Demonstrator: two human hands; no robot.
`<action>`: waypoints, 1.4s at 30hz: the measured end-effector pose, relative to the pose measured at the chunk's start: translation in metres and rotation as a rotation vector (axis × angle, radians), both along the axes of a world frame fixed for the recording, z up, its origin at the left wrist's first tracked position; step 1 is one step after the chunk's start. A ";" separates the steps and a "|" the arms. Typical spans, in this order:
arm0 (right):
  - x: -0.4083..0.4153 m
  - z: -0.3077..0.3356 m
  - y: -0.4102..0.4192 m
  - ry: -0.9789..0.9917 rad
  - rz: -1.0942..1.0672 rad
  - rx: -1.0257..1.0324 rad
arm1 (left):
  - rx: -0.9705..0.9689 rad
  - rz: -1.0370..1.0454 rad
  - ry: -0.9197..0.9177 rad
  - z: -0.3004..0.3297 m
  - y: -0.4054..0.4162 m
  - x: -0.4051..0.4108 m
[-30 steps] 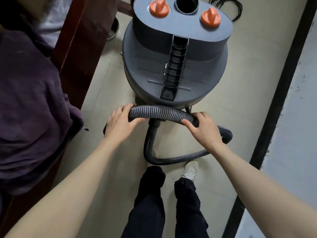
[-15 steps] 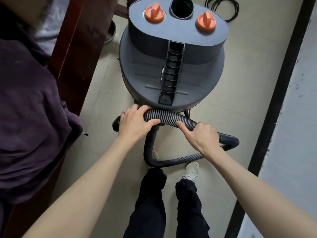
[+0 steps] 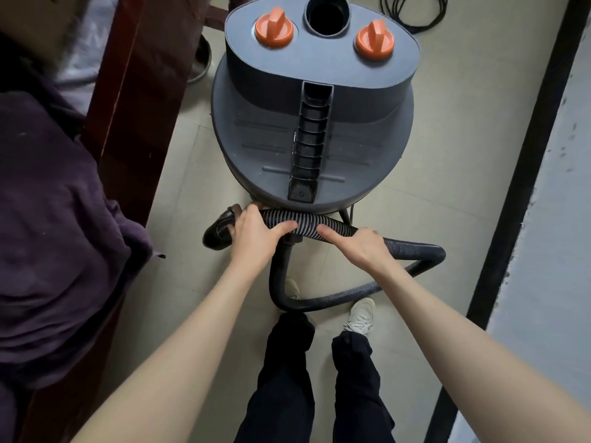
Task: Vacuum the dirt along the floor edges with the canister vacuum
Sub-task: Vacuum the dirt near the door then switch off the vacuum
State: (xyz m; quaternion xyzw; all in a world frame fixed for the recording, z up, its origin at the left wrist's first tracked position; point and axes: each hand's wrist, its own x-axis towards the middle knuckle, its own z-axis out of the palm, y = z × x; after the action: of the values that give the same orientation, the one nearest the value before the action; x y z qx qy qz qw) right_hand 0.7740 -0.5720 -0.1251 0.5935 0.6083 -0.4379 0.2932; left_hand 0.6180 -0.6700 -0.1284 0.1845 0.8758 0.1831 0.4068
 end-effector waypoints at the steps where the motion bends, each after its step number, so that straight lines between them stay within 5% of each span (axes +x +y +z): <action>1: -0.001 -0.002 -0.001 -0.001 -0.002 -0.003 | -0.014 -0.006 -0.009 -0.002 0.000 0.000; 13: 0.005 -0.033 0.002 0.002 -0.116 -0.093 | -0.079 -0.086 -0.017 -0.019 0.004 -0.003; 22: 0.020 -0.015 -0.011 0.112 -0.133 0.100 | -0.224 -0.461 0.179 0.006 0.009 0.001; 29: 0.090 0.069 -0.017 0.235 -0.024 0.236 | -0.135 -0.632 0.074 0.078 -0.004 0.024; 35: 0.175 0.171 -0.004 0.239 0.201 0.464 | 0.191 -0.607 0.172 0.184 0.002 0.083; 42: 0.299 0.302 0.020 0.464 0.157 0.675 | 0.421 -0.736 0.311 0.306 0.033 0.198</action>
State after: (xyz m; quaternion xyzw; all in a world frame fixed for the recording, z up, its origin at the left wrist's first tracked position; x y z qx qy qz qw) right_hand 1.0731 -0.5524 0.1774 0.4936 0.8112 -0.3121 -0.0302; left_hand 0.8164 -0.6373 0.1772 0.5877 0.7463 0.1703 0.2619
